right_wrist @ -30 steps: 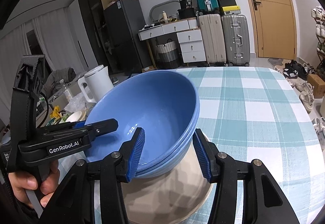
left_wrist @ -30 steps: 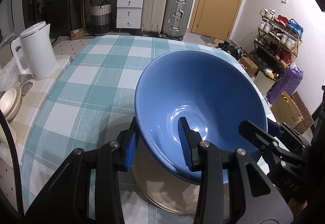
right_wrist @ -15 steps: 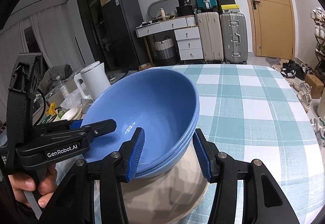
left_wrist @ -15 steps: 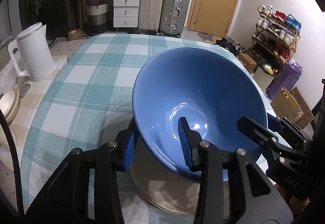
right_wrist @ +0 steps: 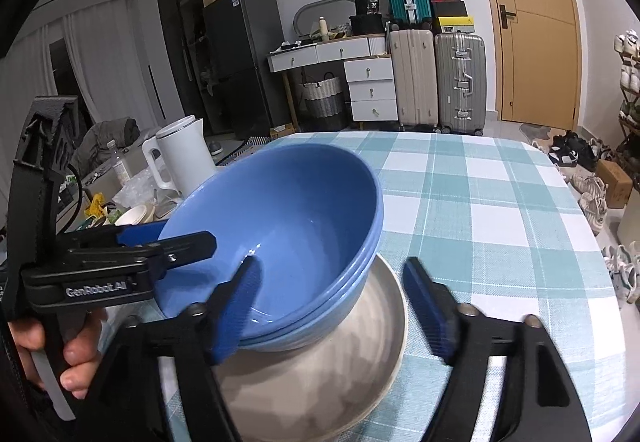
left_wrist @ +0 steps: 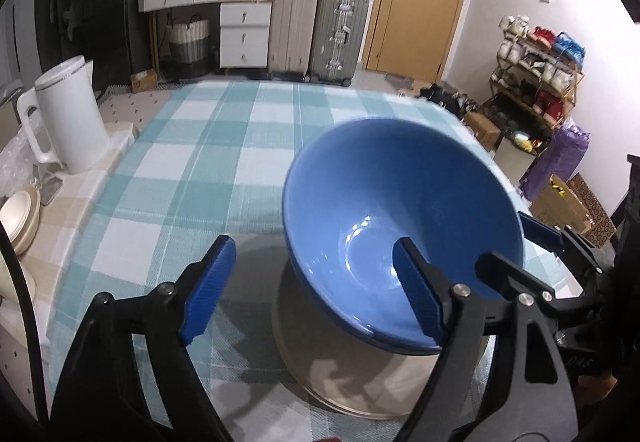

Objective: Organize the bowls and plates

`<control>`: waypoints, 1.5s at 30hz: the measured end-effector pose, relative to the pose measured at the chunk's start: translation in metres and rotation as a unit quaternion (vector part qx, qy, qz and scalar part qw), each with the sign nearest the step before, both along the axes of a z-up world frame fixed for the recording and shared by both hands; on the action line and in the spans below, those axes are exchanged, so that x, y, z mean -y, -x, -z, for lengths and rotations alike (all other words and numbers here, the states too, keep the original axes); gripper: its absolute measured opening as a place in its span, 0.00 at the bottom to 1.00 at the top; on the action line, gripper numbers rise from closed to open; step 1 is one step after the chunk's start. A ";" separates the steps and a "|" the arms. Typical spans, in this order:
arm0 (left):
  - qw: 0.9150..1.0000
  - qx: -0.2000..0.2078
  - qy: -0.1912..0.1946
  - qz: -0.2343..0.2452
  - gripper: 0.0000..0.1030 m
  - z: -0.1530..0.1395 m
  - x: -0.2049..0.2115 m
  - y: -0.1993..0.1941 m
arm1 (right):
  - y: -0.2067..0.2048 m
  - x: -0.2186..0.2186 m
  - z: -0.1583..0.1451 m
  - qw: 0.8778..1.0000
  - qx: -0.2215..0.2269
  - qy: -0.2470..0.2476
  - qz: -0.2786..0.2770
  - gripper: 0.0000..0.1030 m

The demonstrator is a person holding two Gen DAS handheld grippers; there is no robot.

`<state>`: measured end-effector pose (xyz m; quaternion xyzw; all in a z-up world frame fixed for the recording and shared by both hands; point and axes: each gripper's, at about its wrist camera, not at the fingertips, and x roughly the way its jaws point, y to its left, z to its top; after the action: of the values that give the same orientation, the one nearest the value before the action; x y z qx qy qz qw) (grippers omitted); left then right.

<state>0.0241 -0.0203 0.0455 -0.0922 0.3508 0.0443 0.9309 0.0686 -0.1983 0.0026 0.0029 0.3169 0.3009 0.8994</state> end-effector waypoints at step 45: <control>0.989 0.128 -0.033 0.067 0.99 0.040 -0.025 0.092 | 0.071 0.058 0.022 0.993 0.110 -0.040 -0.036 0.99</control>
<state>-0.0675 0.0045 0.0053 -0.0427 0.2326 -0.0190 0.9715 -0.0024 -0.2564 -0.0197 -0.0061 0.2041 0.3441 0.9165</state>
